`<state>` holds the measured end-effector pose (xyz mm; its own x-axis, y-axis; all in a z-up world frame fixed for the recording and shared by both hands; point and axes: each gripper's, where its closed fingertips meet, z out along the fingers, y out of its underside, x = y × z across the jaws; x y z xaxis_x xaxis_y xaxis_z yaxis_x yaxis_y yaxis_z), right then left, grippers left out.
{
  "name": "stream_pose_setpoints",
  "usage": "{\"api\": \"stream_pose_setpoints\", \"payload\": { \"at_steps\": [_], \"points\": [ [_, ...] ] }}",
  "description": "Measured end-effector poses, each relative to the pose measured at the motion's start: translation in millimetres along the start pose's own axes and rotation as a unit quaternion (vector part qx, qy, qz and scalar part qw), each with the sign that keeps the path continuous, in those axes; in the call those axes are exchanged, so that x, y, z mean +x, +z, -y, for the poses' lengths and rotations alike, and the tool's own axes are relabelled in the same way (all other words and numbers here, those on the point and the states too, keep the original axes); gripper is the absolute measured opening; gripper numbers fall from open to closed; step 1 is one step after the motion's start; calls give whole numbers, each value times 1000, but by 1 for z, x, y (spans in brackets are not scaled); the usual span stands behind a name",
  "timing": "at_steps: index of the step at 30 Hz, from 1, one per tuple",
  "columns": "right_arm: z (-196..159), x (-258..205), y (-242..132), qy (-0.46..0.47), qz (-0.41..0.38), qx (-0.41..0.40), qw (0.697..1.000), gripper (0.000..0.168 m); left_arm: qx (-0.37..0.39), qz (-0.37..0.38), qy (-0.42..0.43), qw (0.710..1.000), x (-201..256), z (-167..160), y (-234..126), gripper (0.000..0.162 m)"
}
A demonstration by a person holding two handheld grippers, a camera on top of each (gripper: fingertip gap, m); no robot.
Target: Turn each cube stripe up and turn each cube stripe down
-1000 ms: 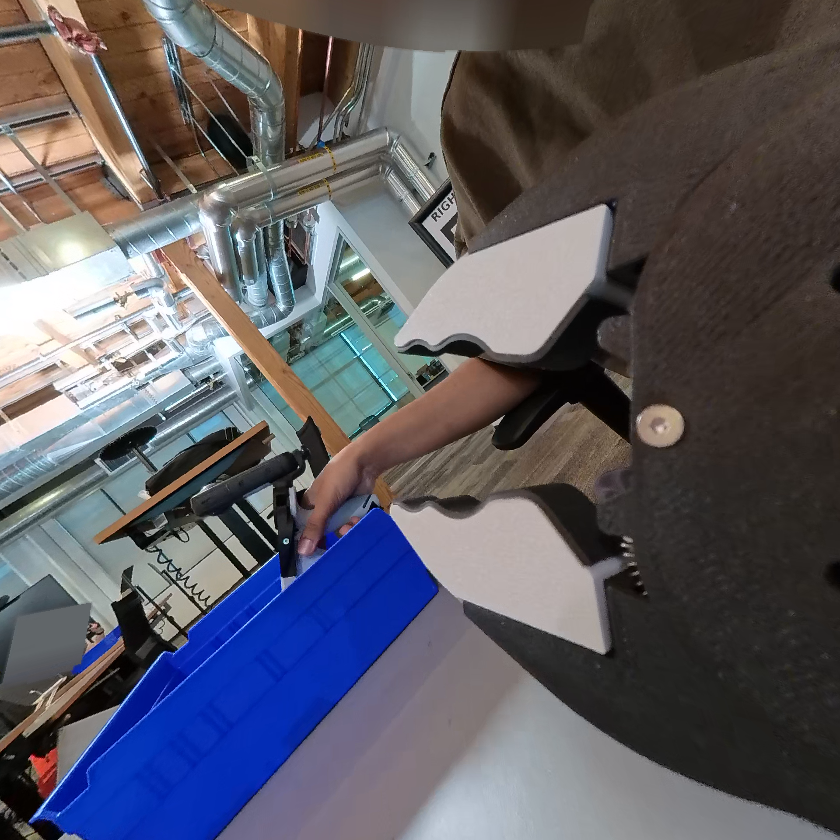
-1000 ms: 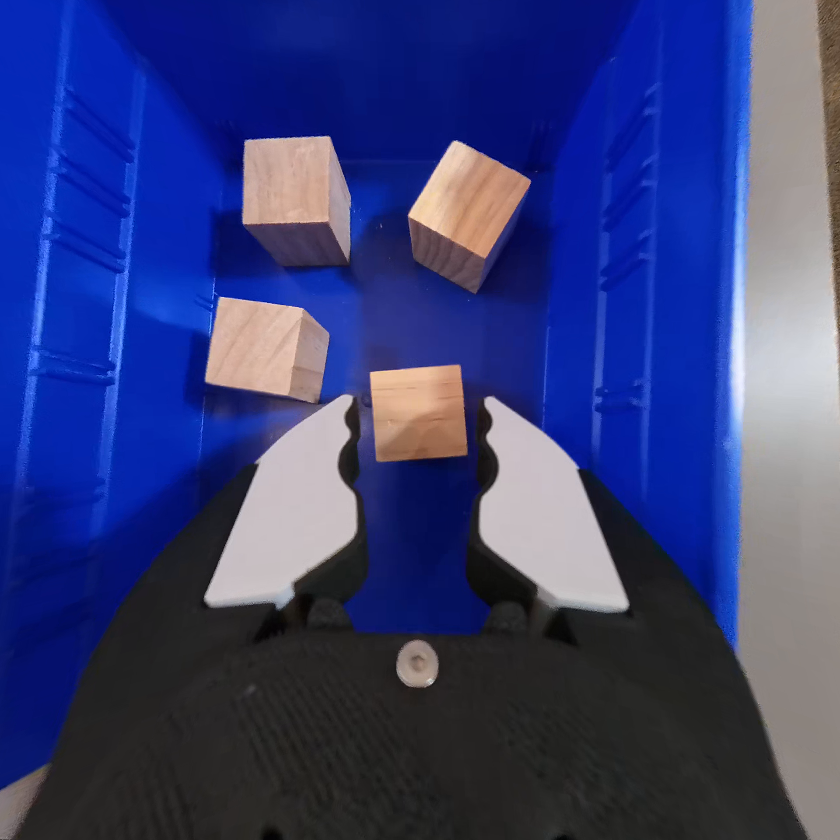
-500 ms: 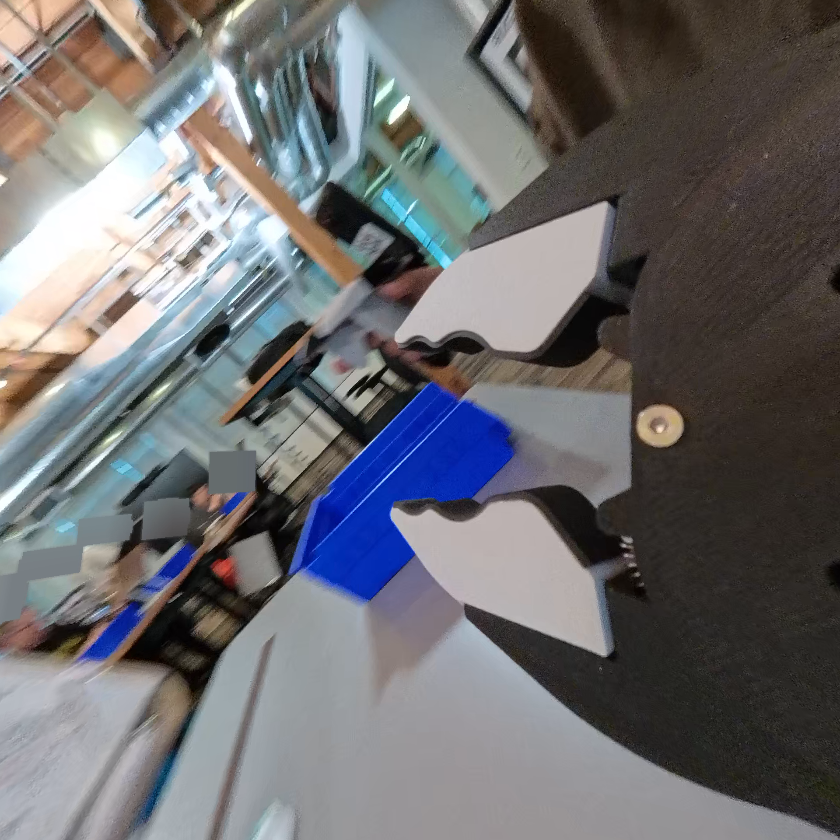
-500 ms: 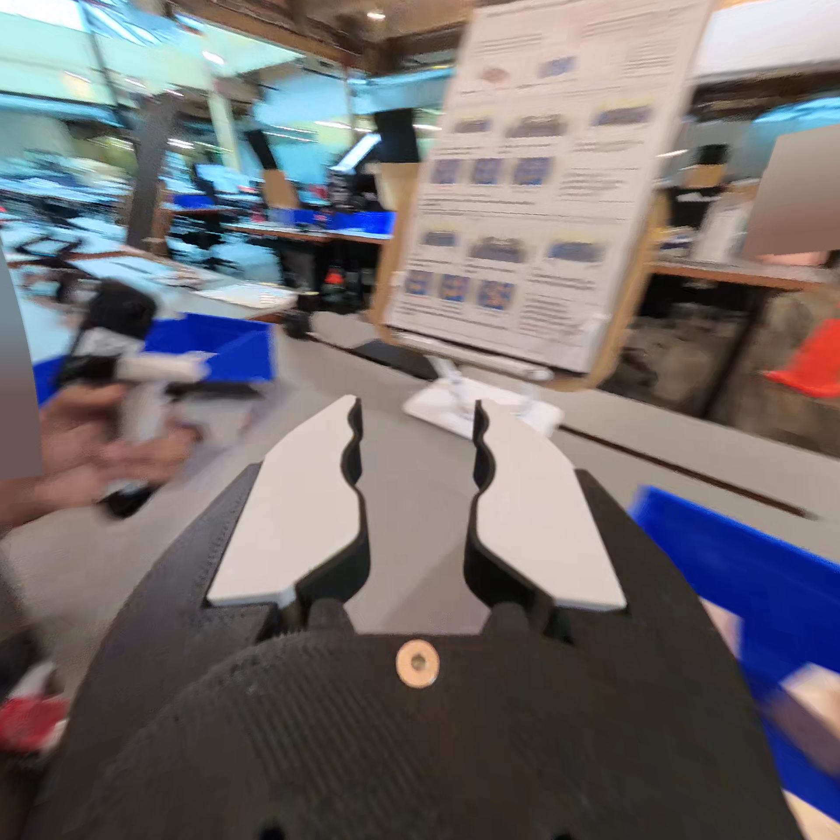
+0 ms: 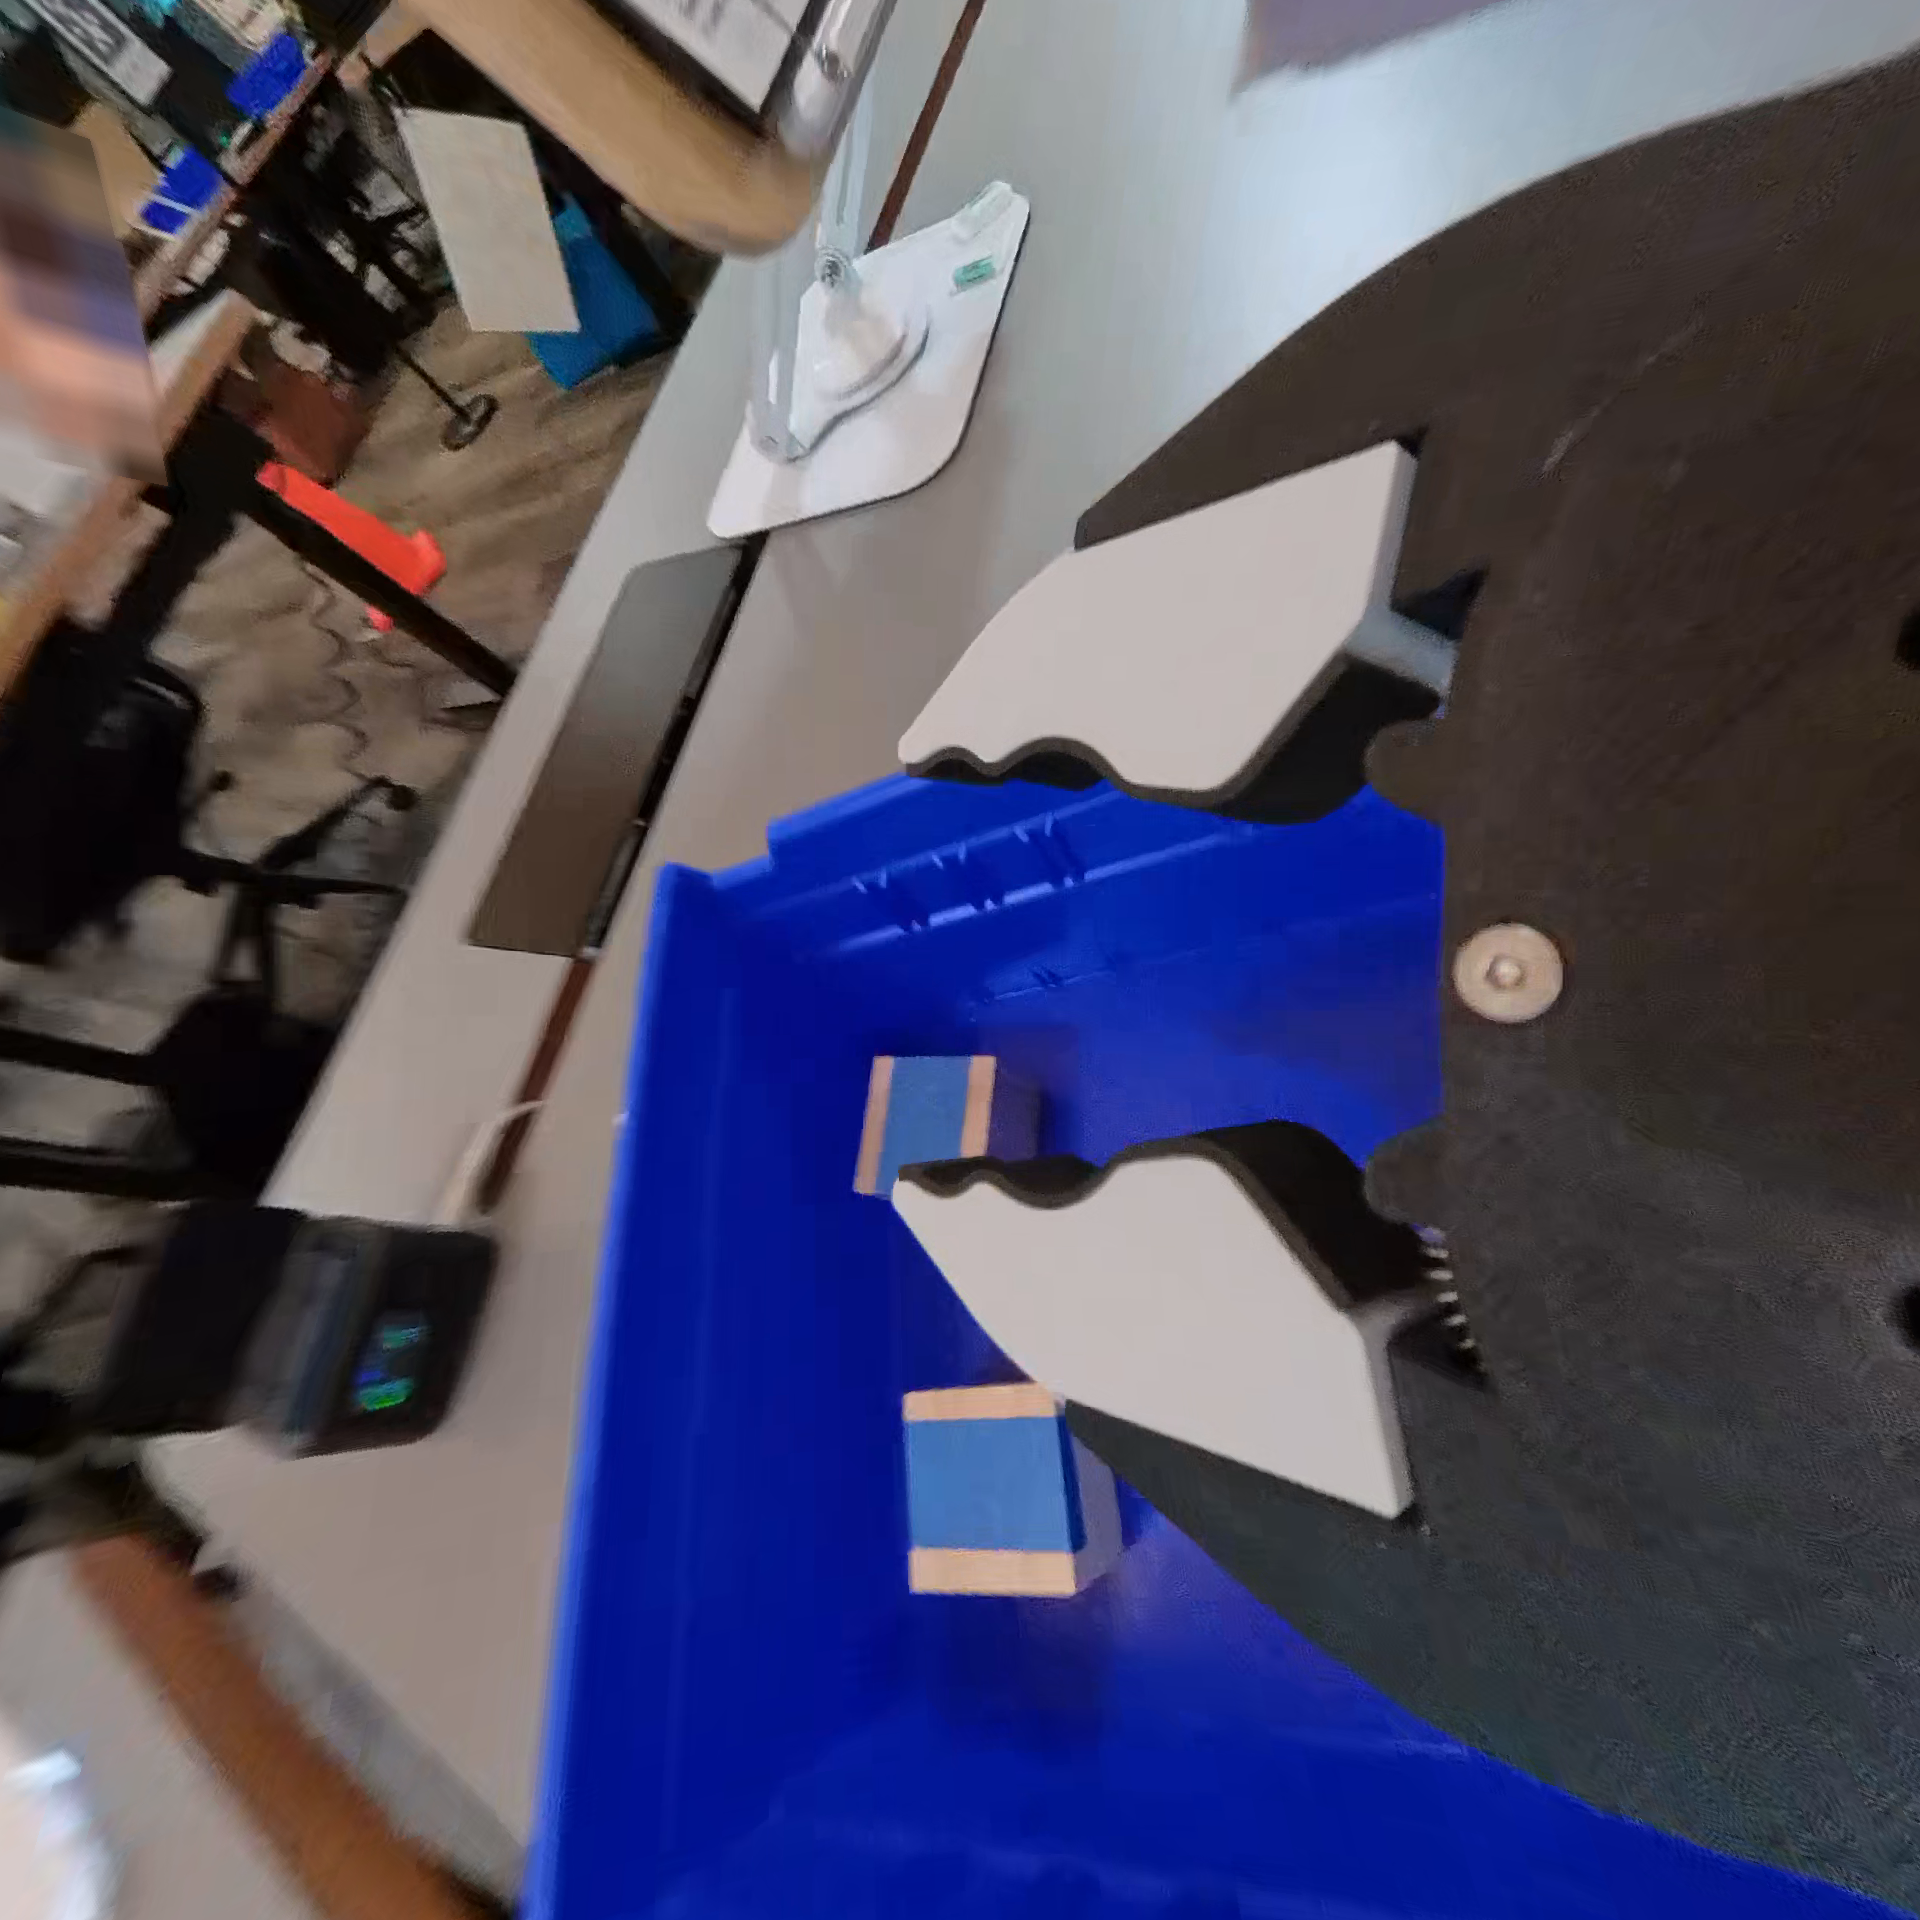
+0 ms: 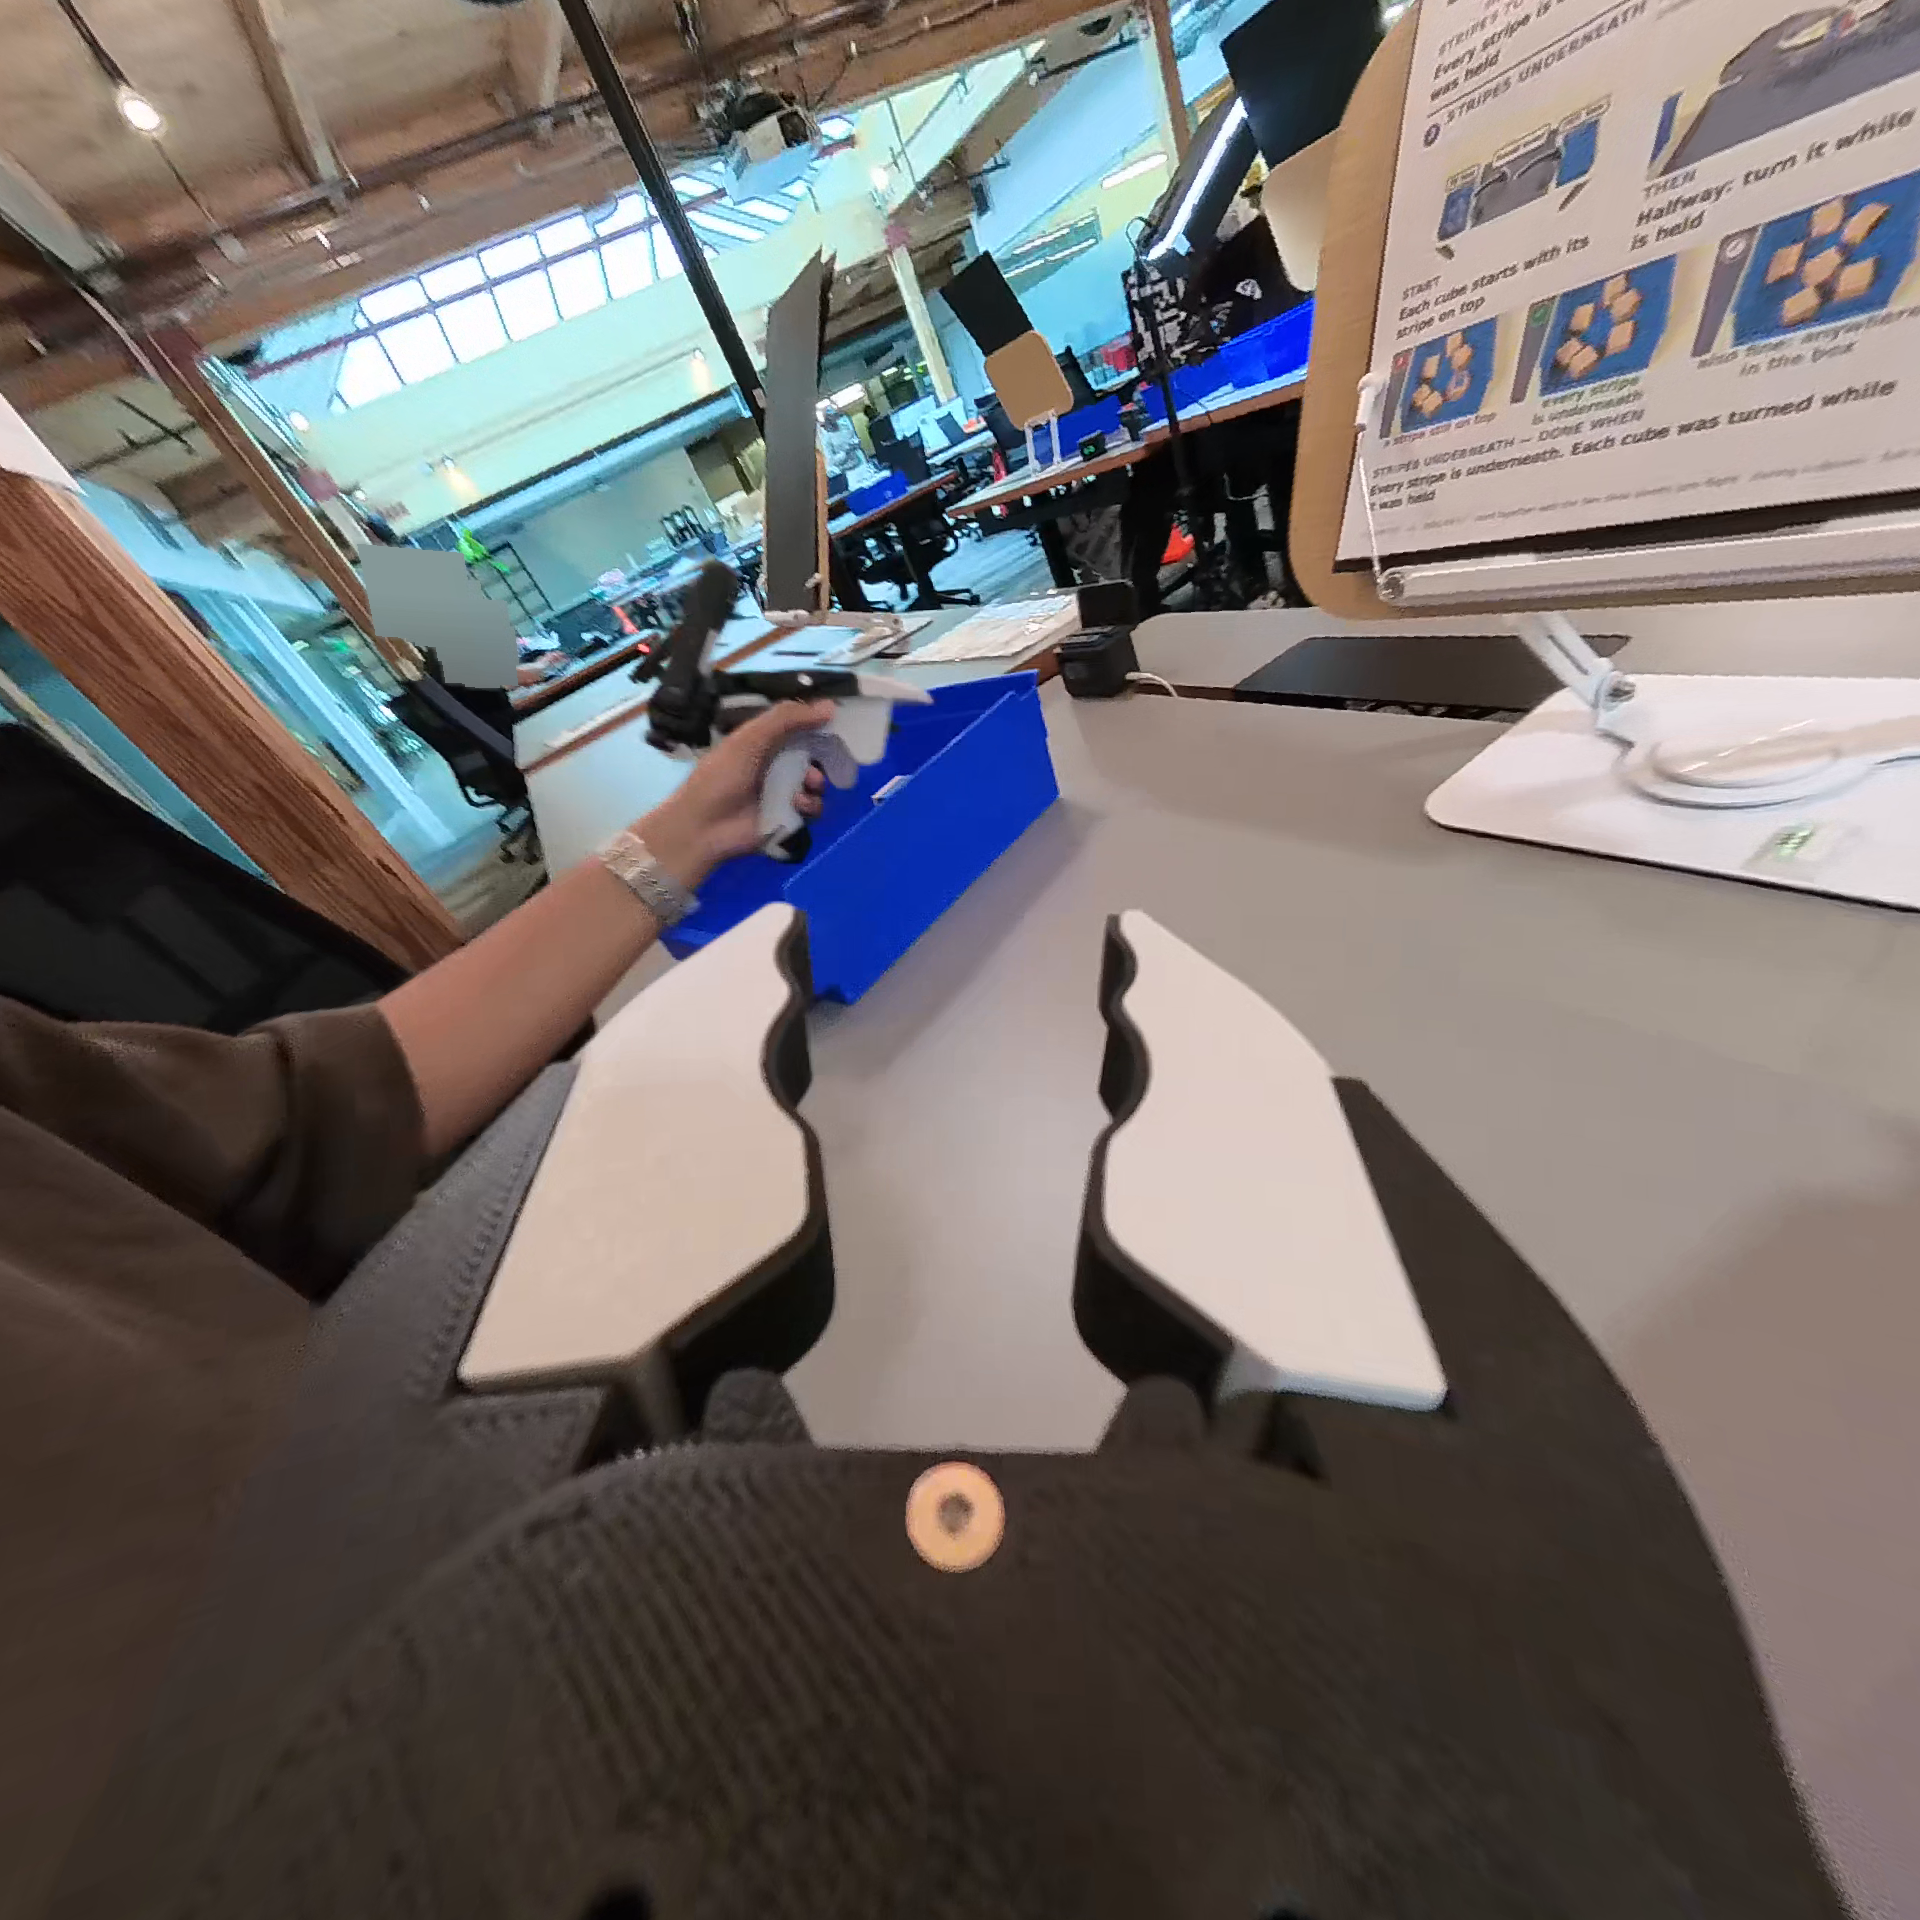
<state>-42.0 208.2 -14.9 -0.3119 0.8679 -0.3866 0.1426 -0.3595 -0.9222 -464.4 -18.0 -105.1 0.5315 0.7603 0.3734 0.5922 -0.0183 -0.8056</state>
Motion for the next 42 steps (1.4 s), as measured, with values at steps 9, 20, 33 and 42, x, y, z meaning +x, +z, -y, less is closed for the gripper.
{"api": "stream_pose_setpoints", "payload": {
  "at_steps": [9,20,33,42],
  "points": [
    [-2,0,-2,13,4,-6,1000,54,-143,182,191,954,-62,-49,64,74],
    [-4,9,-7,37,10,-1,999,51,34,118,124,985,-11,2,24,45],
    [-32,7,4,89,31,10,996,62,115,-488,-133,855,302,-58,-152,44],
    [-47,-2,13,-112,-46,35,992,77,-141,-567,-418,695,352,-170,-127,44]
  ]
}}
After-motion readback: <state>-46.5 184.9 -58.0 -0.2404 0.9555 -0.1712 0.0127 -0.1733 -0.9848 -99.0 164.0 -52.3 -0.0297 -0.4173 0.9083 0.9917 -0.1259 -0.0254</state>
